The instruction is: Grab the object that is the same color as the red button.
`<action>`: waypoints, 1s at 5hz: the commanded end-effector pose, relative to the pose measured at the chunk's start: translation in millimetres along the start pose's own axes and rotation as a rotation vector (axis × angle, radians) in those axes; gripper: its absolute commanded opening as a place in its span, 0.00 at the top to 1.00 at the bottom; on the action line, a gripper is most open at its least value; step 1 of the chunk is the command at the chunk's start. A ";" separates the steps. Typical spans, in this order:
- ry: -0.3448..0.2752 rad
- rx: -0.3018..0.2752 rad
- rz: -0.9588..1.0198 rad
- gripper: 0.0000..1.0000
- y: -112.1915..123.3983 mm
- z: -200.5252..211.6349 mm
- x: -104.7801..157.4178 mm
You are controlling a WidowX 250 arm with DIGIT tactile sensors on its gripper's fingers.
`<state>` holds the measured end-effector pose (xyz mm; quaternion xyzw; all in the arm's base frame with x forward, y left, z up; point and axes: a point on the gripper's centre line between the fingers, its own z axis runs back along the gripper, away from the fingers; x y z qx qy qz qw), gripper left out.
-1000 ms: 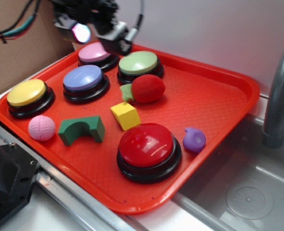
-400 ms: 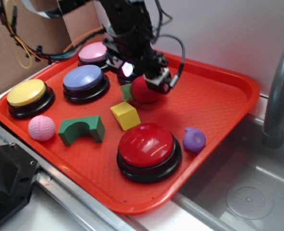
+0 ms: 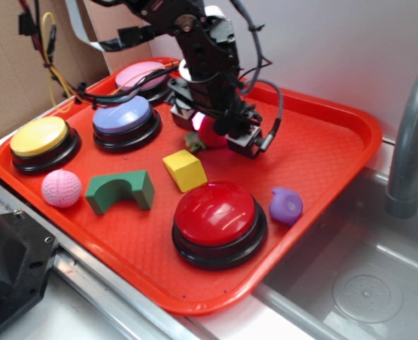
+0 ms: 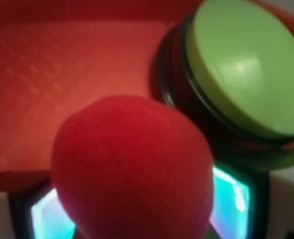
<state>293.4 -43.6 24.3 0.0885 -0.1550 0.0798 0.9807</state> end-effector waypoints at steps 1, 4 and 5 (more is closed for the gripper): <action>-0.045 0.005 0.036 1.00 6.4 3.6 10.7; 0.155 -0.137 0.028 1.00 25.8 79.7 32.3; 0.191 -0.215 0.063 1.00 40.4 120.8 38.0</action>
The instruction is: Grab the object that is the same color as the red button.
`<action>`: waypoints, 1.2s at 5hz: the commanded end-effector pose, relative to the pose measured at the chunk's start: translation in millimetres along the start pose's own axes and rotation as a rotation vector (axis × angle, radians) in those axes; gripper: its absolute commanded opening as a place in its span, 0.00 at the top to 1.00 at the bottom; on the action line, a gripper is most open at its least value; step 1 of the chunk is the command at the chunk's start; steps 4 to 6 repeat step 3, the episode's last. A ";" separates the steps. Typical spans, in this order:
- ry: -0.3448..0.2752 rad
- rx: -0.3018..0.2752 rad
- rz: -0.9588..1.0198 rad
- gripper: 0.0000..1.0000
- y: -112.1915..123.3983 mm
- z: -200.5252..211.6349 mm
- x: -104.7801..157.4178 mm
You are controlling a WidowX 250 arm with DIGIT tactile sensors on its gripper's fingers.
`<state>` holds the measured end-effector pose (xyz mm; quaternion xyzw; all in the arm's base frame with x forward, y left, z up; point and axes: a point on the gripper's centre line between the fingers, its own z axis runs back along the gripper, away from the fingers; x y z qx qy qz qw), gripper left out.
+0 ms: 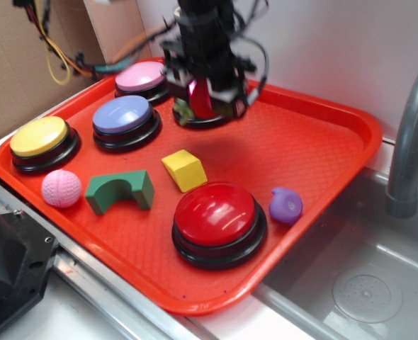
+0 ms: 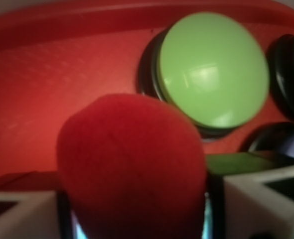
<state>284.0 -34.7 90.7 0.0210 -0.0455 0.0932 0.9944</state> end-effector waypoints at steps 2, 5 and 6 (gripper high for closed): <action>-0.119 -0.164 0.086 1.00 38.3 119.7 -0.7; -0.018 -0.132 0.006 1.00 36.6 107.6 2.7; -0.018 -0.132 0.006 1.00 36.6 107.6 2.7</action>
